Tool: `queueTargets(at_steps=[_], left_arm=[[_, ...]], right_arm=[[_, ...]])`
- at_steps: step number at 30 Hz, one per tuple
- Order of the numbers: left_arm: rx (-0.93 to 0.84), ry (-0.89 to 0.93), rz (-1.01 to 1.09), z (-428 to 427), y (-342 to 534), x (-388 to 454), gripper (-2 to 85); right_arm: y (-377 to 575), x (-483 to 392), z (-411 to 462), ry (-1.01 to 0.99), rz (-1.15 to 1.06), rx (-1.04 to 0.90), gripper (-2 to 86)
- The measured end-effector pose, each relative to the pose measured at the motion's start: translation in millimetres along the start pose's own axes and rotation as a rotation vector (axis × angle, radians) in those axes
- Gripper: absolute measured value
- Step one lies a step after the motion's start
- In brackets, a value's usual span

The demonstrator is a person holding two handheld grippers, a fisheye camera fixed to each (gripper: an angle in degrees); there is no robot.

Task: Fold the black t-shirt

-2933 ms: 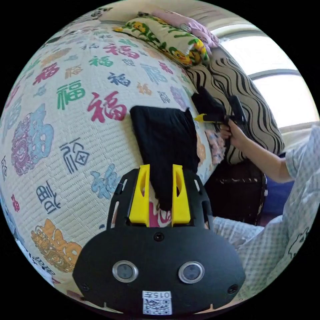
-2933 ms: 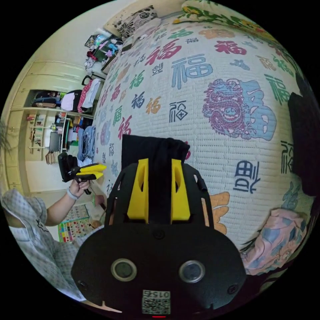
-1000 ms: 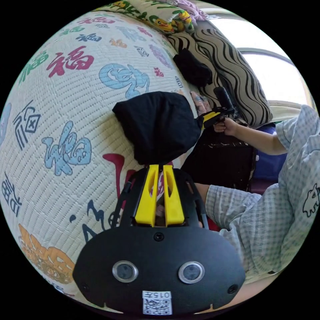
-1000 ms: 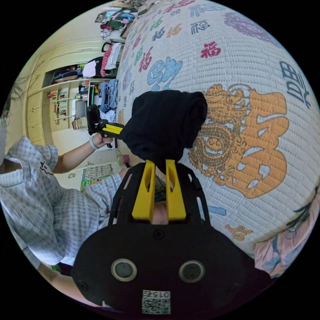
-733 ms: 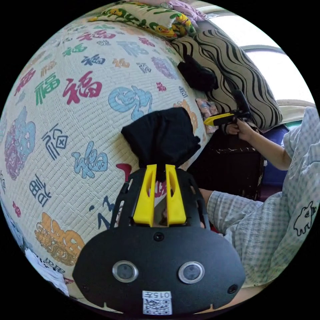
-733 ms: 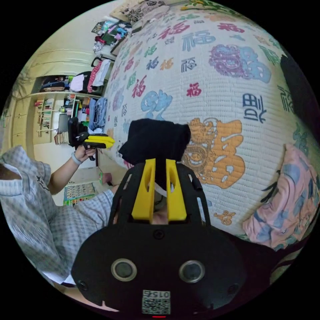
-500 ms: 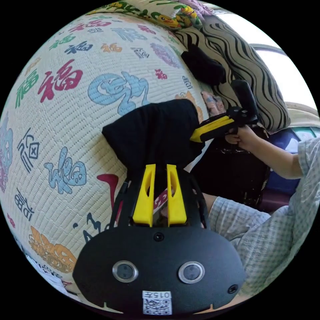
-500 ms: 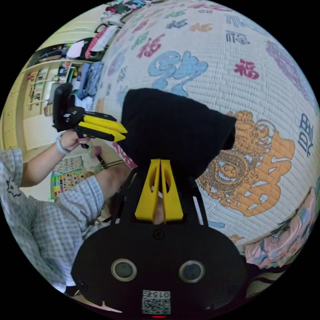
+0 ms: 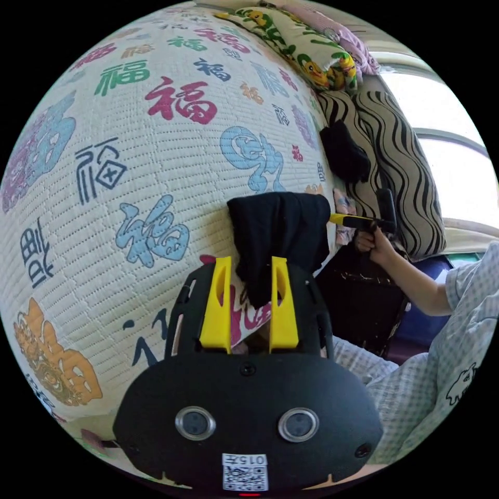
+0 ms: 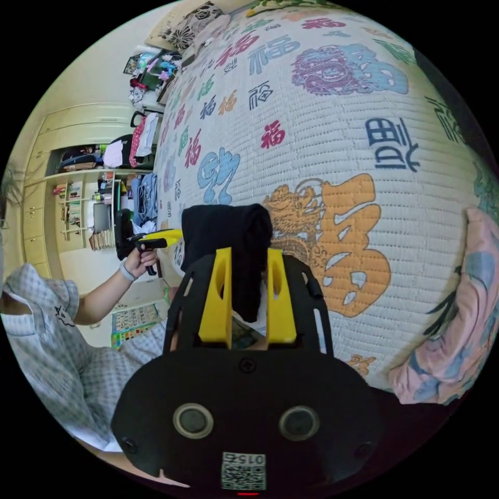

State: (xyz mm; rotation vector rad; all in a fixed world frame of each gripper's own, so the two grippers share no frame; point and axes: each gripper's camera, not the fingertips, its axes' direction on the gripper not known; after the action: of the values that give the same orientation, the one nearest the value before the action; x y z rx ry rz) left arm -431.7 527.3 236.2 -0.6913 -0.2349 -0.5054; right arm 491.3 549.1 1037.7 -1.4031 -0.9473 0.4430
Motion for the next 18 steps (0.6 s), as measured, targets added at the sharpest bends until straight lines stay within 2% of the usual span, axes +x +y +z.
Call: queueTargets(at_steps=[4, 7, 9, 12, 15, 18], left_arm=[[-0.040, 0.213, 0.011, 1.6, 3.4, -40.6, 12.2], [-0.076, 0.288, 0.052, -3.6, 9.2, -70.1, 11.5], [-0.099, 0.414, 0.048, -10.8, 15.0, -98.2, 10.2], [-0.117, 0.539, 0.026, -14.4, 23.4, -124.2, 7.8], [-0.155, 0.557, 0.020, -26.1, 32.6, -135.6, 5.8], [-0.102, 0.529, 0.043, -65.4, 53.6, -146.2, 4.4]], right_arm=[[-15.9, -1.8, 21.9, -0.079, -0.057, -0.065, 11.4], [-29.2, 5.8, 35.7, -0.233, -0.060, -0.113, 10.0], [-40.5, 12.5, 52.5, -0.370, -0.033, -0.182, 8.2], [-52.0, 6.7, 69.3, -0.459, -0.041, -0.245, 6.9], [-53.4, -1.1, 72.1, -0.489, 0.001, -0.260, 5.4], [-50.0, -22.9, 60.4, -0.495, -0.020, -0.244, 4.1]])
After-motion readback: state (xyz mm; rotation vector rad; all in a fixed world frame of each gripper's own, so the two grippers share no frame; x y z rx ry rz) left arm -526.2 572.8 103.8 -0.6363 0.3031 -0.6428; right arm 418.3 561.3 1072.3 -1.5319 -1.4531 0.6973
